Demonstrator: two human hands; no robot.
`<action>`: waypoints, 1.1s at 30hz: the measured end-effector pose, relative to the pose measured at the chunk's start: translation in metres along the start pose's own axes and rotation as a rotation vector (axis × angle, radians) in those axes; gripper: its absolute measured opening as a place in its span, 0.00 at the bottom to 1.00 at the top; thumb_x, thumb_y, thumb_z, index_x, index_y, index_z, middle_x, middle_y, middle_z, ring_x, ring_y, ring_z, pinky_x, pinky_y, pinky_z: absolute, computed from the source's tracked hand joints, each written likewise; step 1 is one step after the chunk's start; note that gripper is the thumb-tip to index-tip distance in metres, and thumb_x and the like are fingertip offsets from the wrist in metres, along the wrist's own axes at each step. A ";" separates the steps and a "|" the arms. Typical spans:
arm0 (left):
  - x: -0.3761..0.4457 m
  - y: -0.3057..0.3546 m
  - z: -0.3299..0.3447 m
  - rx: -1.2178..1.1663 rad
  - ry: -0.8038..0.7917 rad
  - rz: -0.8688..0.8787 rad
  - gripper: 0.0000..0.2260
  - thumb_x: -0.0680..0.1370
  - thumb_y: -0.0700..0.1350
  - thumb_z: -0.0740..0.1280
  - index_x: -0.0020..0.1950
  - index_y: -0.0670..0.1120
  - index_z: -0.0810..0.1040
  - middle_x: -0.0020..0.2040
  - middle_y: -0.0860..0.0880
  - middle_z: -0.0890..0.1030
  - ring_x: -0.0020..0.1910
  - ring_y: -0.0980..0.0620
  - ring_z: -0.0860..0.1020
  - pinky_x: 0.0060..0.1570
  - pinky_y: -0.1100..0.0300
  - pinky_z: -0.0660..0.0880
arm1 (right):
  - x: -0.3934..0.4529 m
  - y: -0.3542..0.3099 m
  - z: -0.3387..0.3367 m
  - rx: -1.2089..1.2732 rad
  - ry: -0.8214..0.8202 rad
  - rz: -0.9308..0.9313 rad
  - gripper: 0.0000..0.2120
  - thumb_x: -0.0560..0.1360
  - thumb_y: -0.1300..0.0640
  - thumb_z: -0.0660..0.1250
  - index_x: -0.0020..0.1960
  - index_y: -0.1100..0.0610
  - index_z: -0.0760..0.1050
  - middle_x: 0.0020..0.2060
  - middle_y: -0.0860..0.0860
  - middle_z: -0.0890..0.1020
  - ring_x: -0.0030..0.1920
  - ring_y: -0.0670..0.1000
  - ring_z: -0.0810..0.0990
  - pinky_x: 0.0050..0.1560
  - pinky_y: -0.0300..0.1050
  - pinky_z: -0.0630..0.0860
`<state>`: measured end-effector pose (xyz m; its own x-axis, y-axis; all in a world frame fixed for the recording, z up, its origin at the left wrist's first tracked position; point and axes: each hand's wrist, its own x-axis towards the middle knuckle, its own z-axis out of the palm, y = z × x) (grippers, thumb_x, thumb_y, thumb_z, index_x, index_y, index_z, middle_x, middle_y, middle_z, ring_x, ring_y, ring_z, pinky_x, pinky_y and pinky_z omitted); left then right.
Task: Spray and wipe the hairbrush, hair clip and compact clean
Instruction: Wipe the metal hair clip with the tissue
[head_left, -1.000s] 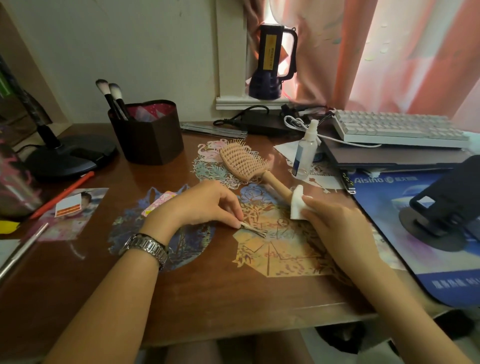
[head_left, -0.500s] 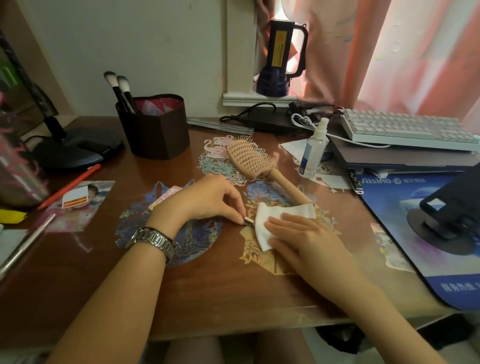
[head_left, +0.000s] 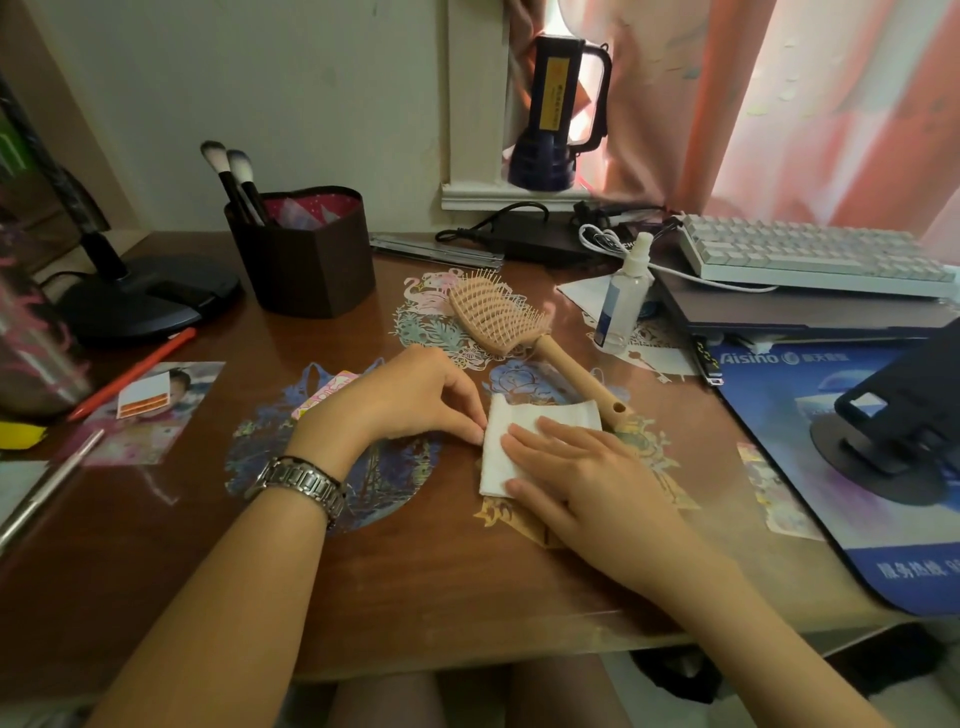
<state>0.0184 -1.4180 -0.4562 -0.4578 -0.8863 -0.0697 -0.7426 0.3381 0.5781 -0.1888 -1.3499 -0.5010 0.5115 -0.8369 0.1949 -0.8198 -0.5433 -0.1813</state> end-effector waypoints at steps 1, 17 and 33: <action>0.000 0.000 0.000 0.009 0.002 0.008 0.05 0.68 0.48 0.77 0.42 0.52 0.86 0.41 0.55 0.85 0.44 0.59 0.80 0.44 0.69 0.72 | -0.002 0.001 0.000 -0.005 -0.001 0.003 0.24 0.77 0.40 0.49 0.68 0.48 0.70 0.66 0.44 0.74 0.70 0.48 0.67 0.67 0.50 0.66; 0.000 0.000 0.000 0.007 0.005 0.028 0.04 0.68 0.47 0.77 0.41 0.52 0.86 0.39 0.55 0.85 0.41 0.59 0.80 0.40 0.70 0.72 | 0.001 -0.003 0.000 -0.087 0.015 -0.011 0.22 0.78 0.43 0.49 0.66 0.49 0.71 0.64 0.46 0.77 0.67 0.50 0.71 0.64 0.49 0.69; -0.002 -0.002 -0.004 0.027 -0.003 0.007 0.04 0.67 0.50 0.77 0.40 0.54 0.86 0.38 0.57 0.84 0.41 0.60 0.80 0.46 0.58 0.77 | -0.034 0.023 -0.013 -0.106 0.096 0.086 0.19 0.77 0.42 0.52 0.60 0.44 0.77 0.59 0.39 0.79 0.62 0.44 0.75 0.60 0.44 0.70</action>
<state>0.0229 -1.4185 -0.4538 -0.4643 -0.8830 -0.0686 -0.7526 0.3525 0.5562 -0.2286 -1.3326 -0.4989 0.4157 -0.8669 0.2752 -0.8846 -0.4557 -0.0991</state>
